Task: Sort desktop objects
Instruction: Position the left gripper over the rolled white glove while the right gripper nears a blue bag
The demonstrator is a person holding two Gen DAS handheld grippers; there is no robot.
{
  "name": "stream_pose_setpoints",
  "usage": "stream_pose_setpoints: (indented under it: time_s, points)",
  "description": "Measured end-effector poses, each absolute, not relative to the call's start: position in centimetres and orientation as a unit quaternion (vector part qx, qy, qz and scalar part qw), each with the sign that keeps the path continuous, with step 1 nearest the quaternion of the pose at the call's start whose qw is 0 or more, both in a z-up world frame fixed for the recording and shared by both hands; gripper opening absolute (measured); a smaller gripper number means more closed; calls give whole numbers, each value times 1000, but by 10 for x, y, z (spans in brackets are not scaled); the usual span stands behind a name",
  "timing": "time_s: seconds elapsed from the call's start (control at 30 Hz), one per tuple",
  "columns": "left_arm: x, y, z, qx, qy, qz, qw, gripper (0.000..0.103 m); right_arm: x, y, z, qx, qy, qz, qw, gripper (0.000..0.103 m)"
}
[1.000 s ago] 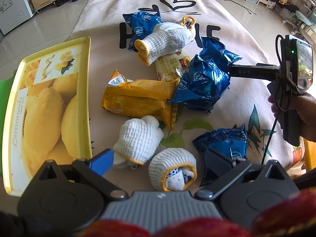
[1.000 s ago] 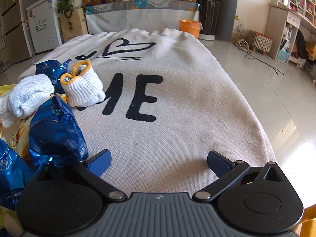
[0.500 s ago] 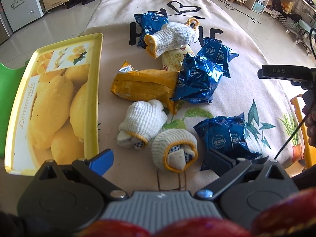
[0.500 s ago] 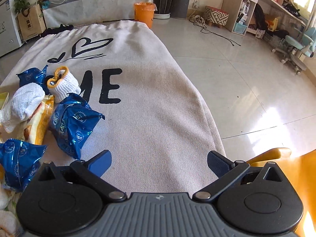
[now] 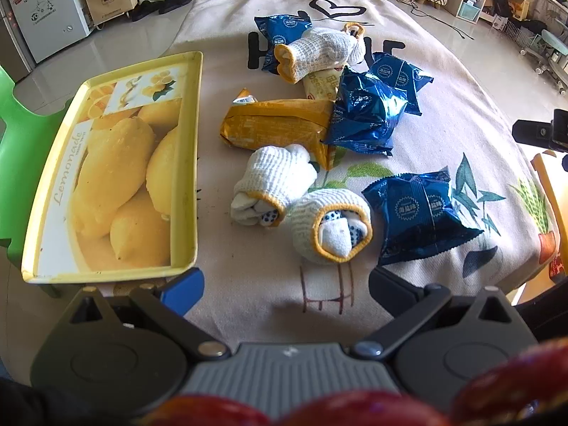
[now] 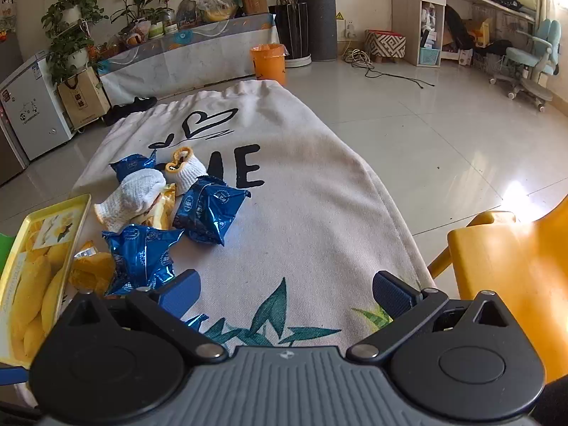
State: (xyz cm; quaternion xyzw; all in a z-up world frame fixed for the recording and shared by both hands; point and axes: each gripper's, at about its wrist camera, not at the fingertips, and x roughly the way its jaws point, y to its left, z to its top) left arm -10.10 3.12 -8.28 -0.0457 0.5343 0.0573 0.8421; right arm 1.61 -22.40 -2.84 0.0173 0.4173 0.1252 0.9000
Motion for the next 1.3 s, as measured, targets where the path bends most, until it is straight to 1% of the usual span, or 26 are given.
stream_pose_setpoints:
  time_s: [0.1, 0.27, 0.47, 0.87, 1.13, 1.3]
  points:
    - [-106, 32, -85, -45, 535, 62, 841, 102, 4, -222, -33, 51, 443, 156, 881, 103]
    - [-110, 36, -92, -49, 540, 75, 837, 102, -12, -205, -46, 17, 464, 186, 866, 103]
    - [-110, 44, -99, -53, 543, 106, 831, 102, -17, -197, -61, 9, 487, 202, 850, 103]
    - [-103, 55, -110, -47, 541, 175, 821, 102, -18, -176, -79, -27, 504, 227, 833, 103]
    - [-93, 56, -114, -43, 538, 207, 816, 102, -10, -167, -93, -40, 515, 205, 831, 103]
    - [-84, 54, -119, -23, 535, 231, 812, 102, -3, -169, -97, -37, 516, 185, 836, 103]
